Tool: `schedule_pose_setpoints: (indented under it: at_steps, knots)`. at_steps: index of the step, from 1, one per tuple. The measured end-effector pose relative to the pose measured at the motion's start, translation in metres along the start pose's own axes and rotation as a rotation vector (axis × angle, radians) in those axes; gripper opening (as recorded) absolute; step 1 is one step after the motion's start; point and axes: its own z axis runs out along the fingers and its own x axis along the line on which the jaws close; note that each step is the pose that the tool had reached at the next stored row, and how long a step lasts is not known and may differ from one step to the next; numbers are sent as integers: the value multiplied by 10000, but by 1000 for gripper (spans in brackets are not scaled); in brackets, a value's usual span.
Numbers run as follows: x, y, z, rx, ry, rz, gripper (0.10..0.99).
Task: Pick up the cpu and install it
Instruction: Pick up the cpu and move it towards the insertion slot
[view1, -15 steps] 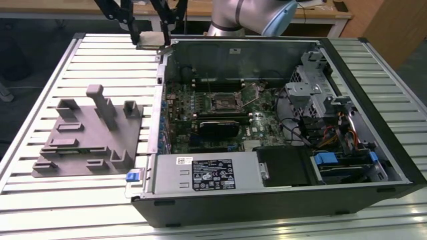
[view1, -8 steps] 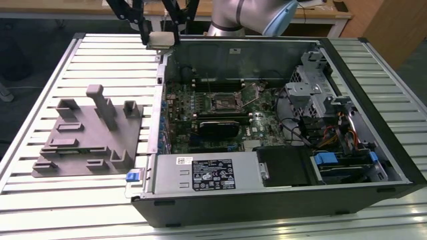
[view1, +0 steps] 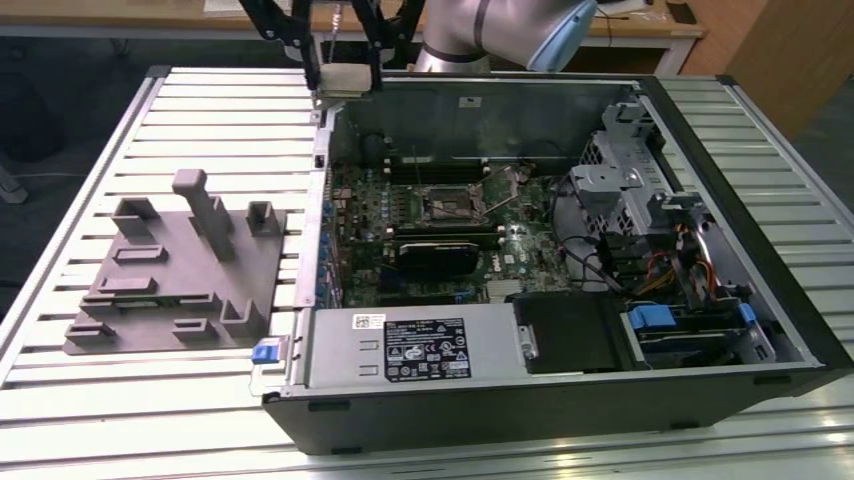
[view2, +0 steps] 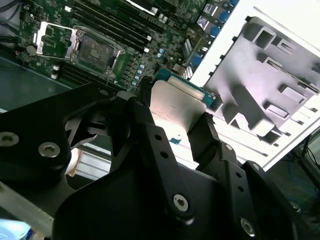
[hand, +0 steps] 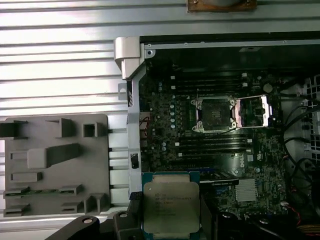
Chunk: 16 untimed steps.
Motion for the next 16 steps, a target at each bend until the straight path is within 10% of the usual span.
schedule_pose_setpoints:
  at_steps: [16]
  knots:
    - [-378,25,10,-1,0,0,541]
